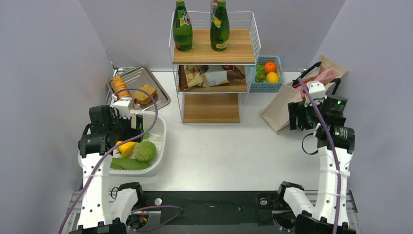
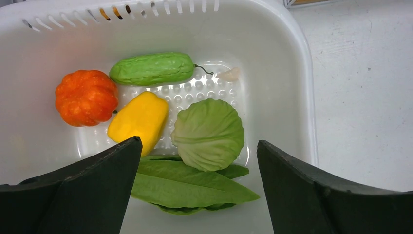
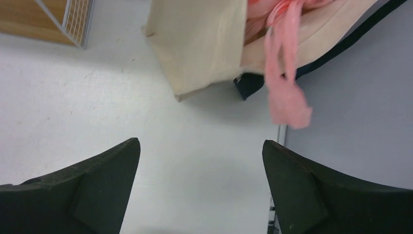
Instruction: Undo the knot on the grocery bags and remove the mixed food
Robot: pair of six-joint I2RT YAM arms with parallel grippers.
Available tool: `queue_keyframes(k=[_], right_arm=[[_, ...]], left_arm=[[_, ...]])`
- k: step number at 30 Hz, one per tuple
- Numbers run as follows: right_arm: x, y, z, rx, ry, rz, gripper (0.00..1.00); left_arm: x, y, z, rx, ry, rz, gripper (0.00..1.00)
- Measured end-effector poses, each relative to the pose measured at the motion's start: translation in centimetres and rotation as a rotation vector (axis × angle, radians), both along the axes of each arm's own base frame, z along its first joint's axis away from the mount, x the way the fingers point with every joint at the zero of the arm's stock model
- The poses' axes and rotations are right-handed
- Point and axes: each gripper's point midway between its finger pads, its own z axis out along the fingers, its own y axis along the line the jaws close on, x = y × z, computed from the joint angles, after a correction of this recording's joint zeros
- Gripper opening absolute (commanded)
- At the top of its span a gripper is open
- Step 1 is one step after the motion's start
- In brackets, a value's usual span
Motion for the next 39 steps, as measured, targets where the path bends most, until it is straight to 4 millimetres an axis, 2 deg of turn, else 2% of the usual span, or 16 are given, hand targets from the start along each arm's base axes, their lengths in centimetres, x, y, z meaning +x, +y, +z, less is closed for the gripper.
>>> queue_keyframes(k=[4, 9, 13, 17, 19, 21, 22, 23, 24, 25, 29, 34, 36, 37, 38, 39], right_arm=[[3.0, -1.4, 3.9, -0.045, -0.05, -0.023, 0.92], [6.3, -2.9, 6.0, -0.091, -0.051, -0.028, 0.91], [8.6, -3.6, 5.3, -0.108, -0.002, -0.013, 0.91], [9.8, -3.9, 2.8, -0.101, 0.082, 0.008, 0.88], [10.1, -3.8, 1.5, -0.087, 0.128, 0.025, 0.81], [10.2, -3.5, 0.2, -0.075, 0.168, 0.043, 0.6], [10.2, -3.4, -0.4, -0.072, 0.187, 0.053, 0.38], [10.0, -3.2, -1.0, -0.067, 0.202, 0.062, 0.25], [9.8, -3.1, -1.5, -0.062, 0.215, 0.071, 0.05], [9.7, -3.0, -1.8, -0.058, 0.225, 0.081, 0.0], [8.9, -1.6, -2.8, -0.023, 0.244, 0.116, 0.0], [7.9, 2.4, -1.5, -0.034, 0.192, 0.22, 0.0], [7.5, 4.5, -0.9, -0.027, 0.173, 0.269, 0.11], [7.3, 5.4, -0.8, -0.02, 0.172, 0.288, 0.26], [7.1, 6.0, -0.7, -0.01, 0.174, 0.297, 0.33], [7.0, 6.7, -0.7, 0.006, 0.177, 0.311, 0.49]], left_arm=[[0.0, -0.4, 0.0, 0.008, -0.001, -0.023, 0.88], [0.3, -0.5, -0.4, 0.014, 0.018, -0.036, 0.88], [0.5, -0.5, -0.5, 0.017, 0.02, -0.036, 0.88], [0.7, -0.5, -0.3, 0.019, 0.012, -0.036, 0.88], [0.7, -0.6, -0.3, 0.018, 0.012, -0.037, 0.88], [0.7, -0.6, -0.3, 0.017, 0.012, -0.039, 0.88], [0.7, -0.7, -0.3, 0.017, 0.011, -0.039, 0.88], [0.7, -0.7, -0.3, 0.017, 0.011, -0.039, 0.88], [0.7, -0.6, -0.3, 0.018, 0.011, -0.039, 0.88], [0.7, -0.6, -0.3, 0.018, 0.009, -0.038, 0.88], [0.9, -0.8, -0.1, 0.012, 0.002, -0.039, 0.88], [1.3, -1.2, -0.1, -0.002, 0.003, -0.042, 0.88], [1.4, -1.5, -0.2, -0.008, 0.007, -0.048, 0.88], [1.5, -1.6, -0.3, -0.012, 0.009, -0.048, 0.88], [1.6, -1.7, -0.3, -0.015, 0.01, -0.049, 0.88], [1.7, -1.8, -0.4, -0.019, 0.013, -0.05, 0.88]])
